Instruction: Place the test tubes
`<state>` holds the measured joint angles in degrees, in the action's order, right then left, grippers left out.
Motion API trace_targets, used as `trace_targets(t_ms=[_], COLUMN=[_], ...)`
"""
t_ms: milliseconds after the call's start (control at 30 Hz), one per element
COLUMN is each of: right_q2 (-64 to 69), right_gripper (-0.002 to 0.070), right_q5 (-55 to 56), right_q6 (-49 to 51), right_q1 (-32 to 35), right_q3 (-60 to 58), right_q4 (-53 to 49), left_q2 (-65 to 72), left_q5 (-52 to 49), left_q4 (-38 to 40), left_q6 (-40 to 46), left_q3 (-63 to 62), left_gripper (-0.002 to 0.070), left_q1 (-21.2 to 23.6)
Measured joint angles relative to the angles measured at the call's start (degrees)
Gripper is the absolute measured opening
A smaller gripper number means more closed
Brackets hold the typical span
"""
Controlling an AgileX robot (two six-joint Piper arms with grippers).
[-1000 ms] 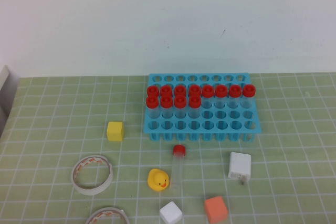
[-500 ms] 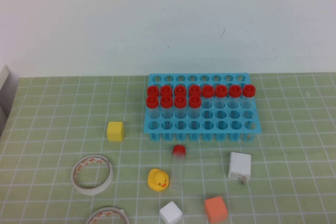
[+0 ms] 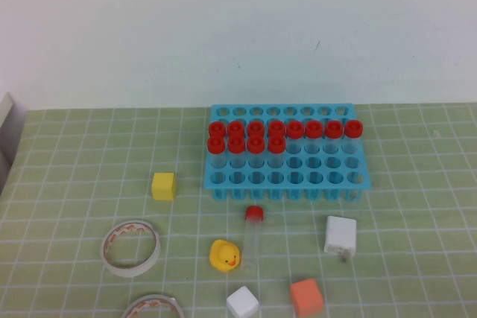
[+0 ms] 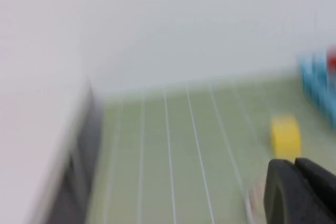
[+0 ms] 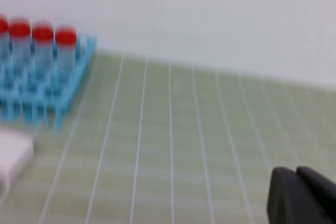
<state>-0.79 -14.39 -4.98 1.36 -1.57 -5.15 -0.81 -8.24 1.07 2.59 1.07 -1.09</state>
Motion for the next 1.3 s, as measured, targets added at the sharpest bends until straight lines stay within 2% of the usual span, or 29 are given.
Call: trace_targets(t_ms=[300,533,700,900,1067,1200,1300], right_q2=[0.0,0.0,0.0,0.0,0.0,0.0,0.0], right_gripper=[-0.0001,-0.0001,-0.0001,-0.0001,-0.0001,-0.0001,-0.0001], right_q5=[27.3,43.1,49.4,48.0,46.9,39.3,31.4], right_q6=[0.0,3.6,5.6,5.6,5.5,5.5,5.5], right_q1=[0.0,0.0,0.0,0.0,0.0,0.0,0.0], right_q3=[0.0,0.0,0.0,0.0,0.0,1.7,6.1], right_q4=[-0.3,-0.5,-0.5,-0.5,-0.5,-0.5,-0.5], left_q2=[0.0,0.0,0.0,0.0,0.0,0.0,0.0], left_q5=[25.6,33.0,36.6,42.8,39.7,26.8,15.1], left_q4=[-0.3,-0.7,-1.1,-1.5,-2.6,-2.8,-3.0], left_q6=[0.1,0.0,-0.4,-3.0,-5.7,-7.5,-5.5], left_q3=[0.0,0.0,0.0,0.0,-2.2,-11.4,-18.0], left_gripper=[-0.0001,-0.0001,-0.0001,-0.0001,-0.0001,-0.0001,-0.0001], left_q1=[0.0,0.0,0.0,0.0,0.0,0.0,0.0])
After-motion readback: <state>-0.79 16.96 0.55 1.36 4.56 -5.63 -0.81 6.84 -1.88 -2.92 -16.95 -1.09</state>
